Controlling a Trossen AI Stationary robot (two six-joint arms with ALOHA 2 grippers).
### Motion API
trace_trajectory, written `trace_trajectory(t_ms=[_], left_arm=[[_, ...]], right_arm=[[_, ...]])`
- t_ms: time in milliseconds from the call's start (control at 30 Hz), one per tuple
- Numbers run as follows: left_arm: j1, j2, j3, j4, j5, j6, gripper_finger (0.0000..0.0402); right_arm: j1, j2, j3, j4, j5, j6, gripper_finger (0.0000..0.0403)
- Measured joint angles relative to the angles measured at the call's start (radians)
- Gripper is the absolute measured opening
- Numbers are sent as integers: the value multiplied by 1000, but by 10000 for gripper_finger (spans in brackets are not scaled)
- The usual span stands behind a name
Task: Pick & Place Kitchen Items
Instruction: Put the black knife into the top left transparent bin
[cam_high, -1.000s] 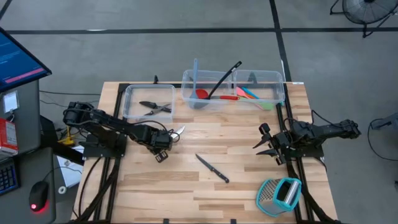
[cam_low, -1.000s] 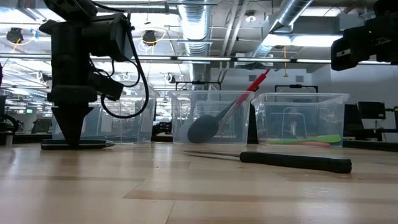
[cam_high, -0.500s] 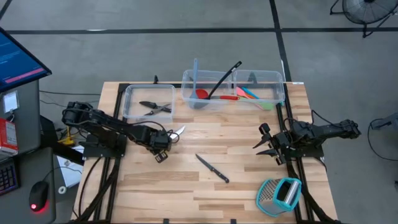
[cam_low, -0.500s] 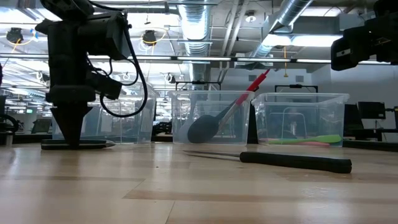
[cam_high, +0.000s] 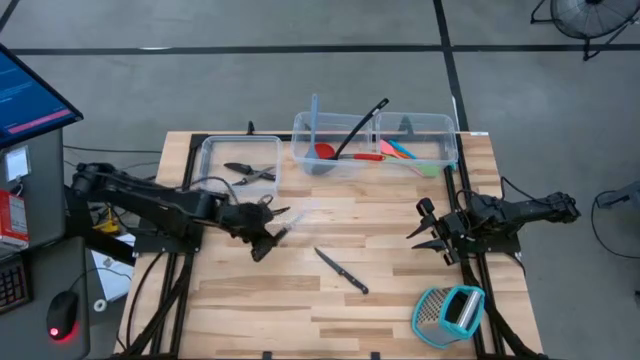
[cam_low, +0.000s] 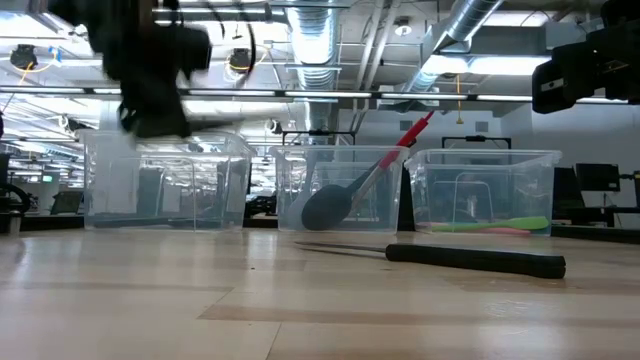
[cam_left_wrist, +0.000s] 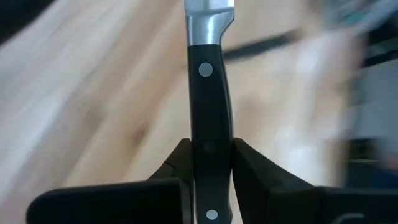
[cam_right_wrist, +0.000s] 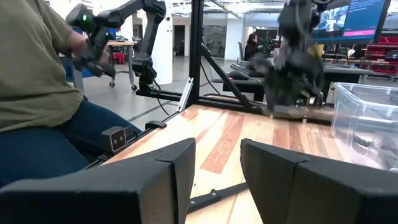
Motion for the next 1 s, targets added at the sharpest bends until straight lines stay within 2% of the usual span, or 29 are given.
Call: trace_trajectory(t_ms=[333,600,733,800,867,1000], left_arm=[[-37,-239,2,448,77,104,47],[-55,-341,4,704,216,263,53],[-63,-369,5,738,242,331,54],[-60,-377,5,730,220,358,54],[-53,-384,5,714,150,398,54],[-16,-416,5,568,-118,506,54]], right_arm=[[0,0,0,0,0,0,124],[0,0,0,0,0,0,124],[0,0,0,0,0,0,124],[0,0,0,0,0,0,124],[0,0,0,0,0,0,124],[0,0,0,0,0,0,124]])
